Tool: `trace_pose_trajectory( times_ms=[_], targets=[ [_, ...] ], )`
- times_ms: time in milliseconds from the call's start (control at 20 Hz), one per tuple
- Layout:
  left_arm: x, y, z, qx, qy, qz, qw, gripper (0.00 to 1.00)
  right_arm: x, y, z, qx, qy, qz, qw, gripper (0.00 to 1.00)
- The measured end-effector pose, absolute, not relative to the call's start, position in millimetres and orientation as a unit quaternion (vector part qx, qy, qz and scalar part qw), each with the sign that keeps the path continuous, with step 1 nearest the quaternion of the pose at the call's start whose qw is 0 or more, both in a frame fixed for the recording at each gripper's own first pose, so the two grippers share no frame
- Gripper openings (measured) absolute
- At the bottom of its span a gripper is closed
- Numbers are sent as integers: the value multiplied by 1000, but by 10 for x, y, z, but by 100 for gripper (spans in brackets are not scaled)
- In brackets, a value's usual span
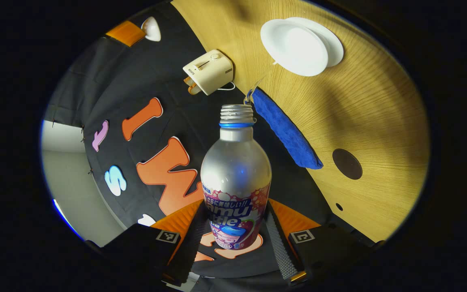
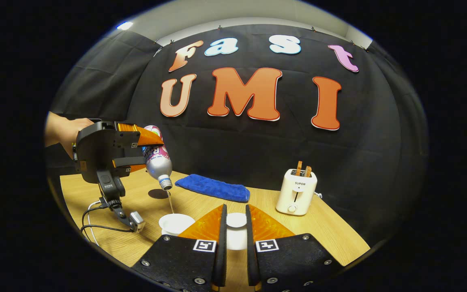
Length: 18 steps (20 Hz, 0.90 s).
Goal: Open the teacup lid with one hand, grasp the water bottle and pour water into the teacup with the other hand; after pouring, place the water bottle on the coaster and then close the teacup lid.
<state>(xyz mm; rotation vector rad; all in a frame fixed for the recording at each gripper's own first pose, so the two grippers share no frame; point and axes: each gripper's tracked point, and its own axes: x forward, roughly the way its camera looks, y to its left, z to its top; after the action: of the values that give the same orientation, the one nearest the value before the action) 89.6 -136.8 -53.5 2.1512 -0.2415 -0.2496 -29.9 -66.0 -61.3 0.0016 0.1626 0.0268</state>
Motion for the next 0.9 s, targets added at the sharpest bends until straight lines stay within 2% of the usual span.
trace_pose_trajectory(
  times_ms=[100, 300, 450, 550, 600, 750, 850, 900],
  targets=[
    [898, -1391, -617, 875, -97, -110, 462, 82, -291, -643, -620, 1, 83, 14, 996, 21],
    [870, -1396, -730, 877, -102, -116, 455, 87, -289, -606, -633, 0, 83, 18, 996, 21],
    [826, -1421, -758, 878, -112, -116, 451, 84, -285, -586, -643, 2, 86, 20, 996, 21],
    [779, -1475, -793, 871, -118, -124, 461, 81, -284, -549, -664, 4, 89, 23, 996, 21],
    [767, -1499, -805, 868, -123, -126, 464, 84, -281, -532, -663, 3, 89, 25, 996, 21],
    [762, -1536, -847, 861, -131, -128, 475, 84, -275, -508, -665, 0, 90, 26, 996, 22],
    [762, -1545, -815, 850, -140, -127, 493, 87, -261, -485, -657, 1, 90, 28, 996, 21],
    [757, -1534, -786, 842, -143, -124, 506, 84, -257, -478, -647, 2, 89, 27, 996, 21]
  ],
)
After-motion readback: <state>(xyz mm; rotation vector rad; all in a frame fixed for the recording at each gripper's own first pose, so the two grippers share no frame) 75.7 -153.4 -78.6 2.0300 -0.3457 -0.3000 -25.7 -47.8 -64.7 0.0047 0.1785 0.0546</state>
